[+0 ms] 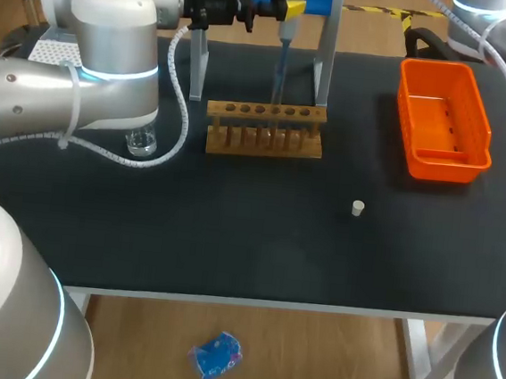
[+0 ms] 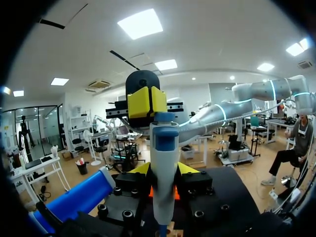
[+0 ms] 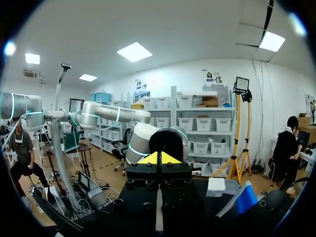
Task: Invert the test tube, pick up the pipette, mount the tip to pipette, aspirate from beaker and dispense into the tube, eject the tip, return the pipette, and cap with the stopper.
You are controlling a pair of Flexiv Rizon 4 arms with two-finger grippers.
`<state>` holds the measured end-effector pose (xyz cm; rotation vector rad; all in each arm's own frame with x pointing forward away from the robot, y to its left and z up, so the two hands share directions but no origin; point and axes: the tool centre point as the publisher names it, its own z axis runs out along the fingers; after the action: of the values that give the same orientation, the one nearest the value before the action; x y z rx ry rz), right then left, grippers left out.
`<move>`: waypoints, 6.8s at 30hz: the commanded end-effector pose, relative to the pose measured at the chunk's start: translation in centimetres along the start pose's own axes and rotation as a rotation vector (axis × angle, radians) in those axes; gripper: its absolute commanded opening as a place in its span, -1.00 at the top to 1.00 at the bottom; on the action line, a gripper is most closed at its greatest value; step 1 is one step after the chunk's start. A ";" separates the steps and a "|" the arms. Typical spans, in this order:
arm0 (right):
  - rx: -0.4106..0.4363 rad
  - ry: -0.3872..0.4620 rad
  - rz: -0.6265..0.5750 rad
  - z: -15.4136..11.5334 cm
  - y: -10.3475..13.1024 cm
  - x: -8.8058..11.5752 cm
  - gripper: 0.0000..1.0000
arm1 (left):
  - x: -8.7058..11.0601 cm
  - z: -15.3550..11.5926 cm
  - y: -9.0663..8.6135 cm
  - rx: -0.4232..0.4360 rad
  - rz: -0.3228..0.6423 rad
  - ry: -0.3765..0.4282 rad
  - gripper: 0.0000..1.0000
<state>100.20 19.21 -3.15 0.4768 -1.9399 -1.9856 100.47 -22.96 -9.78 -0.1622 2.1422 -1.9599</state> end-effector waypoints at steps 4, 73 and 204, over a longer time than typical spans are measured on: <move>0.017 0.011 -0.019 -0.1 0.7 -0.2 1.00 | -0.1 0.0 -0.6 -0.001 -0.001 -0.002 1.00; 0.513 -0.364 0.070 -13.4 -11.2 5.8 -1.00 | -0.1 0.0 -0.6 -0.001 -0.001 -0.002 1.00; 0.589 -0.366 0.044 -6.6 -22.9 1.2 -1.00 | -0.7 -0.5 -8.0 -0.004 0.065 0.006 1.00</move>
<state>102.14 13.33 -26.21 0.2017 -2.7448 -1.5263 100.46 -23.21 -2.36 -0.0873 2.1172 -1.9315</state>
